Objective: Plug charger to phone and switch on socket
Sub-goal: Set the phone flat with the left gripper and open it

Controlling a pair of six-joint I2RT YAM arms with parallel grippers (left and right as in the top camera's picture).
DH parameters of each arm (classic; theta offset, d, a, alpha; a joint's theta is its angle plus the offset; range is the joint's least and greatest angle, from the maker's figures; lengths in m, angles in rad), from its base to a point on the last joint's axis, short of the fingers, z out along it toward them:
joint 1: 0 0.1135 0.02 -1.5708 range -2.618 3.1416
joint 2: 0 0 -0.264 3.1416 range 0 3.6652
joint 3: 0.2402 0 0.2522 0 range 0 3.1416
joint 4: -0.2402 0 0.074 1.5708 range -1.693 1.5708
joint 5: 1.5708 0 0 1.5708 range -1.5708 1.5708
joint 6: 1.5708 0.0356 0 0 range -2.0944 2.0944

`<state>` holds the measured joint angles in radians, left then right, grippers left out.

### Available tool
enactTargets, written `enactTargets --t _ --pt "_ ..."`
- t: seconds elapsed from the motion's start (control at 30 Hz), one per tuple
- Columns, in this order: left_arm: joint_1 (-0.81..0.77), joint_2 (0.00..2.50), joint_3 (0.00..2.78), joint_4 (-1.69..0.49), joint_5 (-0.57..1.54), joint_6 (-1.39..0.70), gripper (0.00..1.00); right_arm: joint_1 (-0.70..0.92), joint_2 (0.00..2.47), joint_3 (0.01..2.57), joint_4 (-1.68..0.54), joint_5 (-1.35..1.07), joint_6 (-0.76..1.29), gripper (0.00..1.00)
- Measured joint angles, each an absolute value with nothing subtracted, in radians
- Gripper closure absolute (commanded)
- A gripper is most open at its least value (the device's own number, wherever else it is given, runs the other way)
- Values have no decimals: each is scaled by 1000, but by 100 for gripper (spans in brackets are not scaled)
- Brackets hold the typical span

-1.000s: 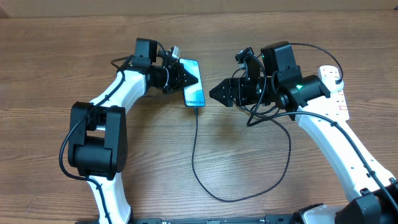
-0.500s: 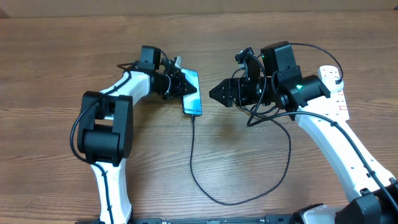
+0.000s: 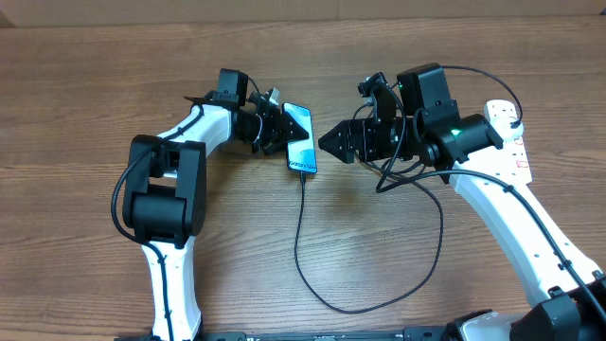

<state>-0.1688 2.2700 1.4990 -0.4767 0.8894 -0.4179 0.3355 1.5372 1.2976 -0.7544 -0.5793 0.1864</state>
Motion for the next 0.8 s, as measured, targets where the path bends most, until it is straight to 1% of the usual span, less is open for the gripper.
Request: enactTargets --t 0.03,0.1,0.33,0.37,0.47,0.5,0.57,0.67,0.7,0.8 --pt "-169 2268 1501 -483 884 -418 41 335 1537 1298 -755 -579 187 19" --pt "-170 2265 1503 -491 881 -419 39 336 1537 1298 -756 -579 187 19" --pt "-171 2254 1512 -533 844 -419 39 335 1537 1298 -757 -577 187 19" --pt "-171 2253 1512 -535 842 -419 41 335 1537 1298 -757 -575 186 19" --pt "-171 2252 1512 -539 826 -419 51 335 1537 1298 -765 -560 186 19" --pt "-171 2252 1512 -543 819 -419 51 336 1537 1298 -770 -550 186 19" --pt "-170 2252 1512 -547 806 -421 59 335 1537 1298 -778 -540 187 19" --pt "-170 2252 1512 -554 781 -426 75 336 1537 1298 -779 -531 186 19" --pt "-170 2252 1511 -557 771 -427 78 335 1537 1298 -780 -529 187 19" --pt "-170 2252 1510 -558 757 -427 75 335 1538 1298 -783 -523 186 19"
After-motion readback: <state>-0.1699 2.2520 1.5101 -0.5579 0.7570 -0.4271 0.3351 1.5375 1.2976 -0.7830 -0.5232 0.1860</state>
